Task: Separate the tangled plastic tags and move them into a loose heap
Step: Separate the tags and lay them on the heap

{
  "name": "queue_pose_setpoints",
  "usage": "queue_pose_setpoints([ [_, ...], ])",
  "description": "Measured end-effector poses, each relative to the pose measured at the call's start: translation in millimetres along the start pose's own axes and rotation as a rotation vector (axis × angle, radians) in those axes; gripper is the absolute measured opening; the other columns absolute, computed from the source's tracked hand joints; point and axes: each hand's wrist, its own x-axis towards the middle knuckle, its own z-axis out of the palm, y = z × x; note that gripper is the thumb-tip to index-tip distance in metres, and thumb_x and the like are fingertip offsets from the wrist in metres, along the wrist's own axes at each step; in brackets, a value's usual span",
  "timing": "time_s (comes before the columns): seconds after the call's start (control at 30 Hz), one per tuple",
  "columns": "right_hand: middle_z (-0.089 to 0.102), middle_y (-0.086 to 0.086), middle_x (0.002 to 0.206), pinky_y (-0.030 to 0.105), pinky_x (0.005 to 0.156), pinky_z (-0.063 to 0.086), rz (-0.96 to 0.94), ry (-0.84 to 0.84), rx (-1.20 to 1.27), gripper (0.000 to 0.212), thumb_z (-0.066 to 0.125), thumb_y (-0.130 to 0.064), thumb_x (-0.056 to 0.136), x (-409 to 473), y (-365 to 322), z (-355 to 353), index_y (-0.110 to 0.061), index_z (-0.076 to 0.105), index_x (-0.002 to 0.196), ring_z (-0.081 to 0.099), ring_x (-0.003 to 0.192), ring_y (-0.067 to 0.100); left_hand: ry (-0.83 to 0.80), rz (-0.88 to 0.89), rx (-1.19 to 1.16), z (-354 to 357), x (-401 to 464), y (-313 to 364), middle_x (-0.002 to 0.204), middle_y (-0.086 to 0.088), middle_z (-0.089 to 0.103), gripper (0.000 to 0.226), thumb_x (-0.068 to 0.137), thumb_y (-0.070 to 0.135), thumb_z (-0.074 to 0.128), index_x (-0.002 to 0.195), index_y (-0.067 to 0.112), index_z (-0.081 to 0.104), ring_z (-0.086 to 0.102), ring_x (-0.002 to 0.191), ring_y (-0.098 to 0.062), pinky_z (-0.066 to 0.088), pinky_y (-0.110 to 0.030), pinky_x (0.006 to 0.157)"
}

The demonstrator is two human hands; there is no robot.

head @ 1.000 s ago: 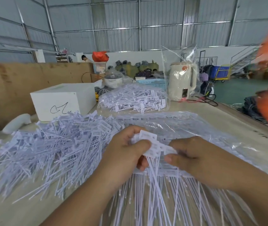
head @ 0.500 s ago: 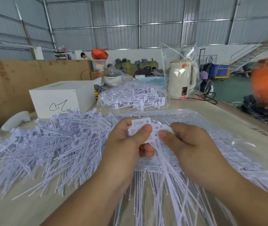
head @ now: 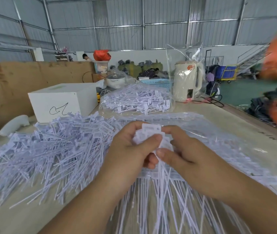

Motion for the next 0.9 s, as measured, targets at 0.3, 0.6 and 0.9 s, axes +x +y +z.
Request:
queue_pose_setpoints([
  [0.3,0.063,-0.009,0.073,0.023,0.054,0.039,0.039,0.012,-0.130,0.060,0.040,-0.060,0.089,-0.3,-10.9,-1.7,-0.031,0.029,0.140,0.054,0.058,0.004,-0.079,0.023,0.032,2.6,-5.3,5.1,0.071,-0.013,0.066,0.034,0.068,0.038,0.081,0.094,0.020,0.069,0.057,0.052,-0.019,0.052,-0.028,0.051],
  [0.6,0.064,-0.009,0.066,0.035,0.051,0.045,0.045,-0.034,-0.045,0.033,0.054,-0.057,0.090,-1.0,-12.6,-13.6,-0.035,0.055,0.115,0.052,0.050,0.009,0.017,0.073,0.002,4.8,-3.7,5.5,0.075,-0.012,0.072,0.031,0.065,0.023,0.075,0.094,0.014,0.067,0.057,0.053,-0.025,0.050,-0.028,0.045],
  [0.9,0.032,-0.011,0.051,0.023,0.046,0.027,0.124,0.169,0.307,0.036,0.059,-0.029,0.095,1.4,-13.6,-7.5,-0.023,0.055,0.060,0.029,0.047,0.010,0.103,0.000,-0.241,4.2,0.9,5.5,0.071,-0.005,0.068,0.024,0.068,0.017,0.072,0.092,0.017,0.069,0.053,0.050,-0.012,0.046,-0.021,0.044],
])
